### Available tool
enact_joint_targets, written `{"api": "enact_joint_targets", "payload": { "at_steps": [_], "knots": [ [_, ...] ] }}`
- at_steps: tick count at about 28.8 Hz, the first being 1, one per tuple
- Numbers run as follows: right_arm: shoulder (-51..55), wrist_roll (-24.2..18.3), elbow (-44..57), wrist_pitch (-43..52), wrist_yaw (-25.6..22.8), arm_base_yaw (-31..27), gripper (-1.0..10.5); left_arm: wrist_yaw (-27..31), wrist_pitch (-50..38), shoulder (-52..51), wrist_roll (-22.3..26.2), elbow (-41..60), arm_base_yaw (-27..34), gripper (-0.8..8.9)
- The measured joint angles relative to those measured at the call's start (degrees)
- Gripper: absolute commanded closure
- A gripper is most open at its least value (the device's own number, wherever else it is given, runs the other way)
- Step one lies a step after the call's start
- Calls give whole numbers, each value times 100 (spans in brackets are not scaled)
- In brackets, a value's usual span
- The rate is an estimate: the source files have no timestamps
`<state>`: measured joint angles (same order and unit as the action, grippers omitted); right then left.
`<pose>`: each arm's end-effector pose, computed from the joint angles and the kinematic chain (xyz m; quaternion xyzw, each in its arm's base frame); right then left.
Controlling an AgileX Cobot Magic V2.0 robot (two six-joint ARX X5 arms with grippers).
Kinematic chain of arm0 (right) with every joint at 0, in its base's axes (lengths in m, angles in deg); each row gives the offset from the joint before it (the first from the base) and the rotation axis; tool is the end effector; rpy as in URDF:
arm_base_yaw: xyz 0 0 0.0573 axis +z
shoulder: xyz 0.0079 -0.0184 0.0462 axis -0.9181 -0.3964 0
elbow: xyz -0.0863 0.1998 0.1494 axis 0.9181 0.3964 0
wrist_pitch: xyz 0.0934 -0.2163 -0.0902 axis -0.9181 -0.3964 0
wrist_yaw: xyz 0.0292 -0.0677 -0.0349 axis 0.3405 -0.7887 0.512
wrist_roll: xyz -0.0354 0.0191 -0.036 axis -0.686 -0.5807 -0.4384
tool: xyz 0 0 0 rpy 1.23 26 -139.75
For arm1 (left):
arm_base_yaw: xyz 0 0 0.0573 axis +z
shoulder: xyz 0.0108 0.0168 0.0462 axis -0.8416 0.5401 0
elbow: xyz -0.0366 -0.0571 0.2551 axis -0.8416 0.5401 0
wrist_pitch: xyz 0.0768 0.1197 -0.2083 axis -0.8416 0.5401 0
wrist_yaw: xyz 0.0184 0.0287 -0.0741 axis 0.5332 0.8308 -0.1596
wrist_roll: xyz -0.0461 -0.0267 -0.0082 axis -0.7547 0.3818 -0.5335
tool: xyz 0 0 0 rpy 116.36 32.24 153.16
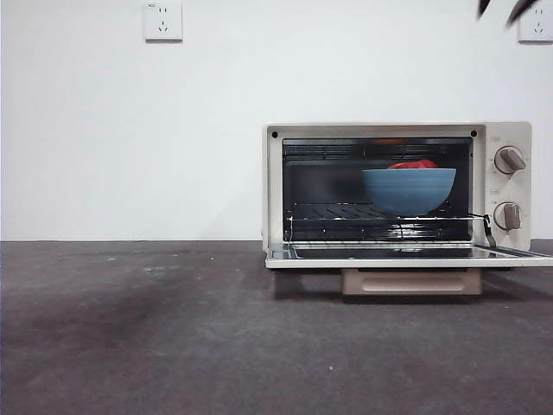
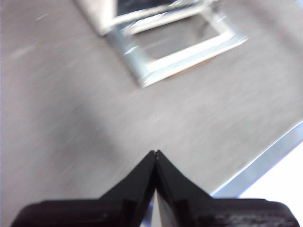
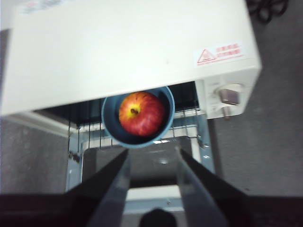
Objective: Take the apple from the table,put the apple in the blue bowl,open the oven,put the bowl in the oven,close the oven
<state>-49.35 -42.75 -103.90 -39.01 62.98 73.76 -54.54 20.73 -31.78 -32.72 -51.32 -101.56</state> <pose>0.2693 0.0354 0.4388 0.0996 0.3795 0.0420 0.9189 0.0935 -0.0892 0.3429 -0.0084 0.3367 -0.2890 0.8961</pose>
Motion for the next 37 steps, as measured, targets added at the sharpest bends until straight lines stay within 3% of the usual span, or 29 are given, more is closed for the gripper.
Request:
{"api": "enact_joint_targets", "payload": {
  "at_steps": [5, 13, 18, 28, 37],
  "knots": [
    [1027, -415, -15, -619, -422, 0, 874, -562, -691, 1012, 9, 0, 223, 822],
    [2459, -848, -17, -1373, -420, 0, 919, -2782, -1788, 2793, -35, 0, 1290, 822],
    [3104, -887, -17, -1397, -420, 0, 943, -3757, -2684, 3816, -516, 0, 1681, 822],
    [3727, -800, -20, -1399, -269, 0, 958, -3663, -3482, 5209, -1646, 0, 1720, 821],
    [3711, -752, 4, -1401, 195, 0, 958, -3390, -4470, 5796, -2800, 0, 1727, 821]
  ]
}}
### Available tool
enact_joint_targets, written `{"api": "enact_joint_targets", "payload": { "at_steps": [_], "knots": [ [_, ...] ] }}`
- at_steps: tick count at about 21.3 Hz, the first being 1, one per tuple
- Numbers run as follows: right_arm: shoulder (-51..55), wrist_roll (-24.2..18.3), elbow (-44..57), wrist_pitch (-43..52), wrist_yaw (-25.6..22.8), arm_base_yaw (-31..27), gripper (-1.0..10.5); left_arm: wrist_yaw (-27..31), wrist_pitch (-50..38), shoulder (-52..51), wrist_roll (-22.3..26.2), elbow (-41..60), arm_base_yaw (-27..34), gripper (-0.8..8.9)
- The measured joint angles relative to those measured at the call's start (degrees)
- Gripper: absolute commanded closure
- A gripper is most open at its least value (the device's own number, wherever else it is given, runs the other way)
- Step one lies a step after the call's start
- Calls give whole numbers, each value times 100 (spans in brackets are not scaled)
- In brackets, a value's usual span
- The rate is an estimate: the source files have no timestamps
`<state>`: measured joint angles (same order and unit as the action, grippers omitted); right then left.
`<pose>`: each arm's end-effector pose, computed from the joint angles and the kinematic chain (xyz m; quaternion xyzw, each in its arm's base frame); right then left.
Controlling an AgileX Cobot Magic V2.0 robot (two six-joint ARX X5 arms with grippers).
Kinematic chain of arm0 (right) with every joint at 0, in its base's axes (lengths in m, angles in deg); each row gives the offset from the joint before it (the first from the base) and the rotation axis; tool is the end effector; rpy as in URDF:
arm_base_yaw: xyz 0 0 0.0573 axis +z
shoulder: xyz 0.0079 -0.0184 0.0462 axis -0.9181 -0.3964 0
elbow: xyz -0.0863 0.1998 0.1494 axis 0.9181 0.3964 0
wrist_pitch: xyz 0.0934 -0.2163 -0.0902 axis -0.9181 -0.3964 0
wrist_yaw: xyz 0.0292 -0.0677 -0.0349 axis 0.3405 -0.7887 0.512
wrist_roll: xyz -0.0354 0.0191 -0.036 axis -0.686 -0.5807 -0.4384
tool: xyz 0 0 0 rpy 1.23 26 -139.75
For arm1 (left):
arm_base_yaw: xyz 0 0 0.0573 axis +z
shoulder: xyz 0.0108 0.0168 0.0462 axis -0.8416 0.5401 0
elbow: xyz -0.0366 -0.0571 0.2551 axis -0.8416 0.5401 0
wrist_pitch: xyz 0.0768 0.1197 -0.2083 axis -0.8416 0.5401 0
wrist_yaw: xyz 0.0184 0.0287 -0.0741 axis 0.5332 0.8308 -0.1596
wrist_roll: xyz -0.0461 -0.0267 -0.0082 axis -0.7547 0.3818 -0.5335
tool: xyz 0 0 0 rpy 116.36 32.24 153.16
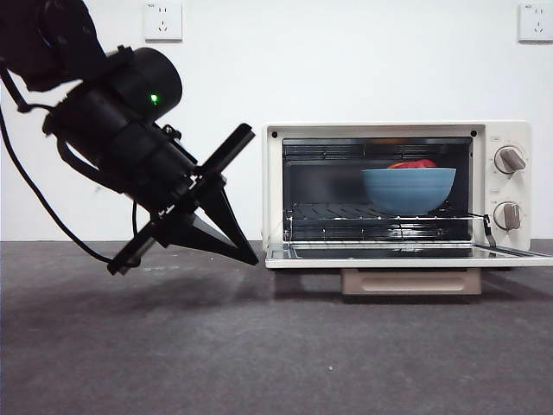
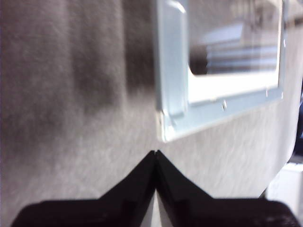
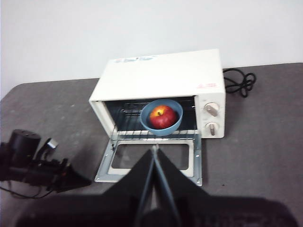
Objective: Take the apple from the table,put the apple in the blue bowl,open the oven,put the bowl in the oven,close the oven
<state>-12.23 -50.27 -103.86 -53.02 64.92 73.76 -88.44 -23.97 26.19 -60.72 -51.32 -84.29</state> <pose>0.0124 0.0043 0.4996 0.0509 0.1844 0.0991 0.9765 0.3036 -0.1714 0.1632 -0.3187 0.5598 -0.2436 0.7251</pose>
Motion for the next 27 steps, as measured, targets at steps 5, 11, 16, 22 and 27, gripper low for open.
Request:
{"api": "enact_joint_targets", "payload": {
  "at_steps": [5, 11, 16, 22, 27],
  "knots": [
    [0, 57, 94, 0, 22, 0, 958, -7, -181, 284, -597, 0, 4, 821],
    [0, 101, 188, 0, 39, 0, 958, 61, -420, 348, -859, 0, 9, 821],
    [0, 203, 358, 0, 39, 0, 958, 77, -507, 376, -1097, 0, 9, 821],
    [0, 216, 470, -2, 39, 0, 958, 72, -573, 457, -1200, 0, 9, 821],
    [0, 216, 485, 0, 39, 0, 958, -35, -756, 457, -1287, 0, -4, 821]
  ]
}}
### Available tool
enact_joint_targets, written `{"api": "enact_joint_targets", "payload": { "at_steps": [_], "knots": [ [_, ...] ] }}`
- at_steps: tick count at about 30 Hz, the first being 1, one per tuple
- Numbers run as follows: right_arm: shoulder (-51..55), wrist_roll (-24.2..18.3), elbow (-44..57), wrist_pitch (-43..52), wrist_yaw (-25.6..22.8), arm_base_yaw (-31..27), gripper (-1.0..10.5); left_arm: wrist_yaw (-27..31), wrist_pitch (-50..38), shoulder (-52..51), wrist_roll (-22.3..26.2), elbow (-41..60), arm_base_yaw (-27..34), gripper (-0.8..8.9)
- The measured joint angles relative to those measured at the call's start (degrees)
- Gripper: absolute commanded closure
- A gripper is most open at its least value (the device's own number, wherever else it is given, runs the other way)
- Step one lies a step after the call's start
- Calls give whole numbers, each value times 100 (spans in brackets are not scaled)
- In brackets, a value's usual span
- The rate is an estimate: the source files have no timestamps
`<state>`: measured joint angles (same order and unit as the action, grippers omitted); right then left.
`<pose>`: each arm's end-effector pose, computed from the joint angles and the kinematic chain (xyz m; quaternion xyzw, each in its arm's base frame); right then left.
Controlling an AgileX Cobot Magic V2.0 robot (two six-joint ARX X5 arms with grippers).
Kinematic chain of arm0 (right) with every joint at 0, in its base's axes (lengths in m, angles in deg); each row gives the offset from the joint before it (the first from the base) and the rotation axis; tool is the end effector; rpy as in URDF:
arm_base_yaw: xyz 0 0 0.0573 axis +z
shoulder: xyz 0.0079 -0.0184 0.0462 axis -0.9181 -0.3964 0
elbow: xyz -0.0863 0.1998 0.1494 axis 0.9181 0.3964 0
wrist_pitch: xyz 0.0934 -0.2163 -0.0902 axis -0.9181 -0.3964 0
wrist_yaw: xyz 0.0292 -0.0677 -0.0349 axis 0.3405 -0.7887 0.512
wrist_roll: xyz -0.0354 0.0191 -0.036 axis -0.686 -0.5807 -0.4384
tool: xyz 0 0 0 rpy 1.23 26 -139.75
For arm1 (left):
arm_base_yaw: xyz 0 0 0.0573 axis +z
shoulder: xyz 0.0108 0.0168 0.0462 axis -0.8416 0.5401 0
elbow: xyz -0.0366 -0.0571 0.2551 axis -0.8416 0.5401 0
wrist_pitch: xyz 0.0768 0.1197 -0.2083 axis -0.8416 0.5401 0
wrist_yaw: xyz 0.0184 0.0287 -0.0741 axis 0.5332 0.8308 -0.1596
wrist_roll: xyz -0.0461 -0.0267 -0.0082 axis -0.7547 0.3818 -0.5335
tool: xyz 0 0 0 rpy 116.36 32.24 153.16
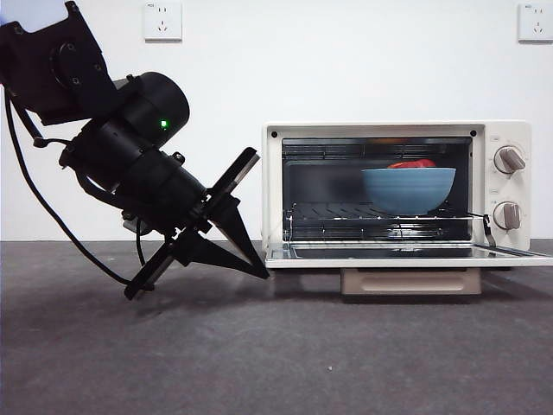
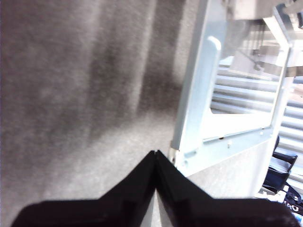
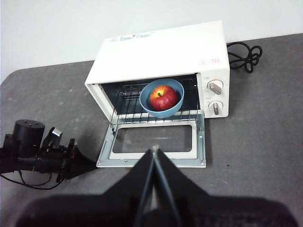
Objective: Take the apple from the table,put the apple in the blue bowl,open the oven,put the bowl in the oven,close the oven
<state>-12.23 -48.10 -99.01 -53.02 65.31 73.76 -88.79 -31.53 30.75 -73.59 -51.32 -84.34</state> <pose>0.0288 0.0065 0.4842 0.0689 0.2278 0.0949 0.9666 0.3150 -0.1777 0.1447 -0.4020 0.5666 -0.1979 0.6916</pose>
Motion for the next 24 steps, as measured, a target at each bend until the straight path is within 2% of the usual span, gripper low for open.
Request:
{"api": "enact_joint_targets", "payload": {
  "at_steps": [24],
  "knots": [
    [0, 7, 2, -2, 111, 0, 958, -282, -190, 39, -223, -83, -94, 821]
  ]
}}
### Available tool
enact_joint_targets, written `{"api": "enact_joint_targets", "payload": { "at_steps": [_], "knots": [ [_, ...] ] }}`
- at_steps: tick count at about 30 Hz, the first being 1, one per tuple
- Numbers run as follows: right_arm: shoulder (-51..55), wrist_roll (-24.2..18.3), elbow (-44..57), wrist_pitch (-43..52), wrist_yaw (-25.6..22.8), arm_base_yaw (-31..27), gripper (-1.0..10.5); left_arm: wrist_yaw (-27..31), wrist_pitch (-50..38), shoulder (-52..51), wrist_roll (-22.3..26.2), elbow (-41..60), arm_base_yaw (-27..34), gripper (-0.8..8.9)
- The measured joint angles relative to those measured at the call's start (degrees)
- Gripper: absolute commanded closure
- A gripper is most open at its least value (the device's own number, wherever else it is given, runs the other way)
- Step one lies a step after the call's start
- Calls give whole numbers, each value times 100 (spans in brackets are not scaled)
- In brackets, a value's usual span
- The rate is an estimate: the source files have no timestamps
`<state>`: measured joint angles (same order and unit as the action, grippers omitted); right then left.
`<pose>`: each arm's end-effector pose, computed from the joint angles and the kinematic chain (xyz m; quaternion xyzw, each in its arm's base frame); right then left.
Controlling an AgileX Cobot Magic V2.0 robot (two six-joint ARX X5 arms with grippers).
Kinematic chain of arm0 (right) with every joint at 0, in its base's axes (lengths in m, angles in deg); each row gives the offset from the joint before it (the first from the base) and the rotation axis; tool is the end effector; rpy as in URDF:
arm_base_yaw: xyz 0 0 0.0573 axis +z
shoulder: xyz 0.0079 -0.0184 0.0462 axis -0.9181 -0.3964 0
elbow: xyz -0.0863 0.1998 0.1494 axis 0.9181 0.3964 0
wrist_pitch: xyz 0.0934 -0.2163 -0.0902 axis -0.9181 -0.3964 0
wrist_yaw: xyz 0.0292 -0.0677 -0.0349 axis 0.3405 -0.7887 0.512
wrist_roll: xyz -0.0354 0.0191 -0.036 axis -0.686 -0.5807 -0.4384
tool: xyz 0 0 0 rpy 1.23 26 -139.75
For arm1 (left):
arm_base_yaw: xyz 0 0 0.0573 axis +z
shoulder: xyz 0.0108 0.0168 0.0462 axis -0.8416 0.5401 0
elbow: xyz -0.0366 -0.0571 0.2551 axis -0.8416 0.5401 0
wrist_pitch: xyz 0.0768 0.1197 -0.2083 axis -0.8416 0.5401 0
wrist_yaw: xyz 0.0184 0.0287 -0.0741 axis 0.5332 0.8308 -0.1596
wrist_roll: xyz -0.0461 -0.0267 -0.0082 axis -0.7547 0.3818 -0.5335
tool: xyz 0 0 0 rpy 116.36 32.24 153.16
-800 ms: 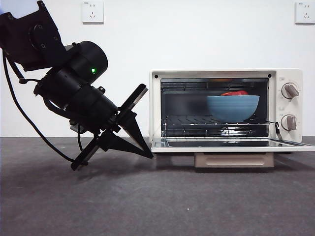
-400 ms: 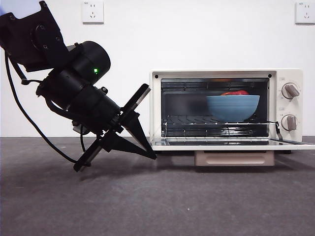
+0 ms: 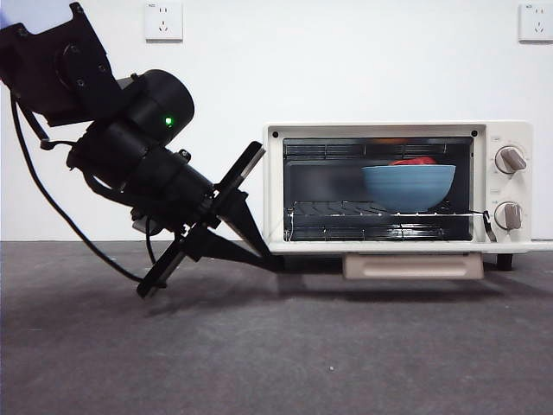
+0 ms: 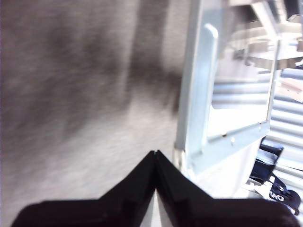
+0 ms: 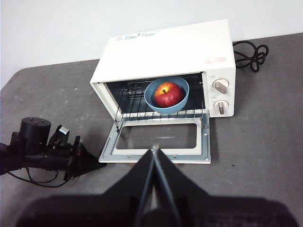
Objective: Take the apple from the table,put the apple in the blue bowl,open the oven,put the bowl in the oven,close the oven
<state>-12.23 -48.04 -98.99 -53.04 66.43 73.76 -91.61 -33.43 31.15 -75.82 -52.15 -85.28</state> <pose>0.0287 0.0071 0.4842 0.0715 0.2289 0.1042 0.9652 0.3159 -0.1863 0.1489 -0.4159 0.5690 -0.2224 0.6736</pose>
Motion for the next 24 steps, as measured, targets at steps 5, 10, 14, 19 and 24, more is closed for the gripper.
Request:
{"api": "enact_joint_targets", "payload": {
  "at_steps": [5, 10, 14, 19, 24],
  "knots": [
    [0, -7, 0, 2, 0, 0, 958, -74, 24, 15, -22, -516, 0, 821],
    [0, -9, 0, 0, 0, 0, 958, -125, -107, 13, -22, -1174, -31, 821],
    [0, -26, 0, 0, 0, 0, 958, -46, -24, 11, -17, -1565, -26, 821],
    [0, -52, 0, 0, 0, 0, 957, 101, 20, 11, -11, -1897, 101, 820],
    [0, -59, 0, 2, 0, 0, 946, 245, 13, 11, -11, -2048, 382, 820]
  ]
}}
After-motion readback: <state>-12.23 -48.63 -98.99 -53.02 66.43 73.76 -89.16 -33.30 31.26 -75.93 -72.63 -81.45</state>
